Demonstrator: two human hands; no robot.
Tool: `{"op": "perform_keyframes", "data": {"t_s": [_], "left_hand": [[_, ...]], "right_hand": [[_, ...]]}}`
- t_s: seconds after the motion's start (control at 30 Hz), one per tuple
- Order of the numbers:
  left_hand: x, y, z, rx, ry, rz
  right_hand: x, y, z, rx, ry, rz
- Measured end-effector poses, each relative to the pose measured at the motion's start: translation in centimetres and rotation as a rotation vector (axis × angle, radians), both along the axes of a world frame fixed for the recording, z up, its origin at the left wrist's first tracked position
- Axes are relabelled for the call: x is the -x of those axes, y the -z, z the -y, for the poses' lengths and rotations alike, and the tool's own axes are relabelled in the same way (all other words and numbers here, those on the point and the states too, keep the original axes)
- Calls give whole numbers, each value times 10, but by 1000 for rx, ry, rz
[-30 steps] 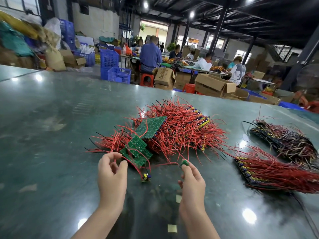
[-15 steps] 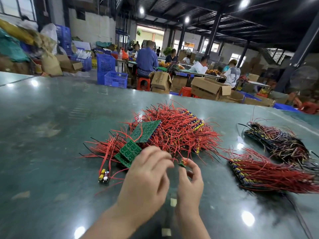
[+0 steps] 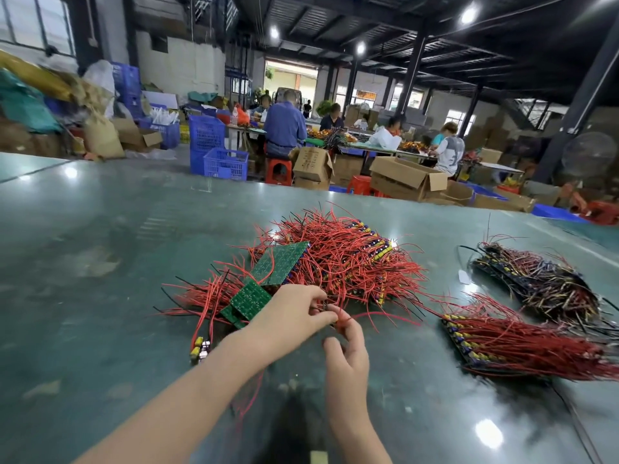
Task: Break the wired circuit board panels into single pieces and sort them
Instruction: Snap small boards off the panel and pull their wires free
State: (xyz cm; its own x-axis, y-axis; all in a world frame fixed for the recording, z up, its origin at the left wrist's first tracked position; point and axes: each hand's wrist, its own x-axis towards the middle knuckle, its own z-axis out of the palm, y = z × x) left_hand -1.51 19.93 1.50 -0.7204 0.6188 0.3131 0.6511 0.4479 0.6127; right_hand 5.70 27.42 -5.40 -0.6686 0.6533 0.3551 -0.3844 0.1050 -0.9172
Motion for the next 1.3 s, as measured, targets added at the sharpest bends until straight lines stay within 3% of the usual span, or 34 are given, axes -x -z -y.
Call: {"op": "perform_keyframes", "data": {"t_s": [0.17,0.3,0.43,0.7,0.77,0.9,1.0,1.1,1.3], "left_hand": [[-7,11,3,-84,-32,-36],[-9,15,14,-82,-21,-28],[-11,20,26,-110,-41,193],[-26,30,27,-339,-12,635],[-31,33,26,-422,-51,703],[-39,43,25,-609,-114,923],[-41,55,24,-528,-70,919],[-45,60,24,-481,-22,857],[-39,61,30,-467,116,994]], "right_hand": [[2,5,-4,-52,99,-17],[2,5,-7,-40,44,-36],[2,1,-4,33,-75,0],[3,-5,-6,508,-178,25],[3,-4,-6,484,-183,70],[3,-2,-2,200,-132,144],[3,-3,-3,43,-95,166],[0,-7,-6,75,-152,189],[-4,-15,-16,104,-187,284]]}}
